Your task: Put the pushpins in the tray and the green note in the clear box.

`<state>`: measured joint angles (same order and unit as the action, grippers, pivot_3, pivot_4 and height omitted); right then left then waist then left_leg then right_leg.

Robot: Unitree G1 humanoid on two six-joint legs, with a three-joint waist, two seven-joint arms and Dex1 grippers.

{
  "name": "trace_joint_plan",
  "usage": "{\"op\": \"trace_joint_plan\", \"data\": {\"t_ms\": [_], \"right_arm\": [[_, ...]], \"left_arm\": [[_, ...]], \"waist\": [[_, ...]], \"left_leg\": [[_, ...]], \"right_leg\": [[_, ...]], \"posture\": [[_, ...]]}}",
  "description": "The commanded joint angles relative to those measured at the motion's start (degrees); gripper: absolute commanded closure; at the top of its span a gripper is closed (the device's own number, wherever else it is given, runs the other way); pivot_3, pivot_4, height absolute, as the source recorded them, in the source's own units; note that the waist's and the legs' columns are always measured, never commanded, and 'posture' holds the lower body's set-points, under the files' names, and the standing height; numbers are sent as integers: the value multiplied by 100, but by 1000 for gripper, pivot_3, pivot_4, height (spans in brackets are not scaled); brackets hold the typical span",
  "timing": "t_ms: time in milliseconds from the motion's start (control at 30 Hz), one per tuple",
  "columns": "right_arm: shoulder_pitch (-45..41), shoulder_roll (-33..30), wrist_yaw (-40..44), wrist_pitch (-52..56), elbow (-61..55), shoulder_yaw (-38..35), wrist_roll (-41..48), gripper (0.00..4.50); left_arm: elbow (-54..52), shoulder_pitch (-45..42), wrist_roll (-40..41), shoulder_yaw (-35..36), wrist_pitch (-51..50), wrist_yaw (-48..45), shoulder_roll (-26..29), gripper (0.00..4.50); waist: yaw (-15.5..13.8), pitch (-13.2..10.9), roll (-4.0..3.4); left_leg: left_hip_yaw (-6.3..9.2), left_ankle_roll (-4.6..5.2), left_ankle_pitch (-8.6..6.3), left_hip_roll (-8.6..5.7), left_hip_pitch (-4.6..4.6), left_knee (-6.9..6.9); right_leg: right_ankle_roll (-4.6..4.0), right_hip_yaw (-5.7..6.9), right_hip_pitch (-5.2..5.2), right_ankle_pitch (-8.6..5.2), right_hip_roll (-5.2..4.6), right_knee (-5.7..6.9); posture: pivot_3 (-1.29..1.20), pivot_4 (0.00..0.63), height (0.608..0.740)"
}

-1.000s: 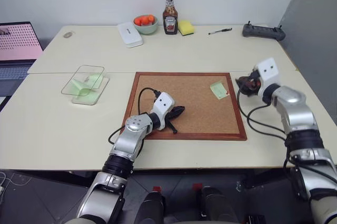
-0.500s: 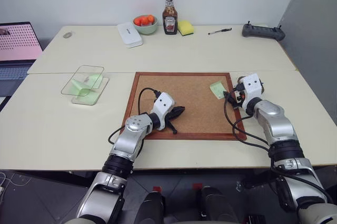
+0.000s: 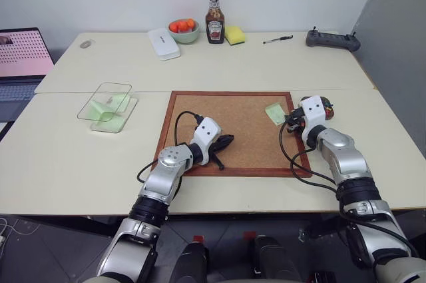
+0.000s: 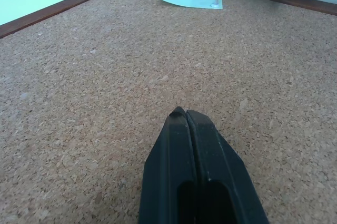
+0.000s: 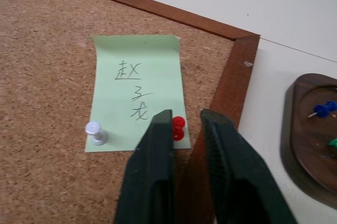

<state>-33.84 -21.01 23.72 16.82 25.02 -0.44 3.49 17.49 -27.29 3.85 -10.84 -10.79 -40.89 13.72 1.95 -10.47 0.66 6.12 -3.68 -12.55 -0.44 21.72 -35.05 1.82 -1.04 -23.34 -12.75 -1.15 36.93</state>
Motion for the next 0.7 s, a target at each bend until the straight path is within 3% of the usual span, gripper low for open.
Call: {"op": "trace_joint_plan", "data": {"t_ms": [33,700], "right_arm": [[36,-42,-18,58,-354,-112,50,4494],[227,141,126,297,-1218,-126,249,4494]], "left_arm": [[157,243,-70,-196,-154,-107,3,4500],[155,293,-130,-247,-150,-120,-4,4500]], "waist": [[-1,0,0],[2,0,-1]], "left_leg": [[0,0,0,0,0,0],[1,0,0,1,-1,2]], "right_leg": [[0,0,0,0,0,0],[0,1,0,-1,1,0]], "posture": [[0,150,740],[0,150,740]]}}
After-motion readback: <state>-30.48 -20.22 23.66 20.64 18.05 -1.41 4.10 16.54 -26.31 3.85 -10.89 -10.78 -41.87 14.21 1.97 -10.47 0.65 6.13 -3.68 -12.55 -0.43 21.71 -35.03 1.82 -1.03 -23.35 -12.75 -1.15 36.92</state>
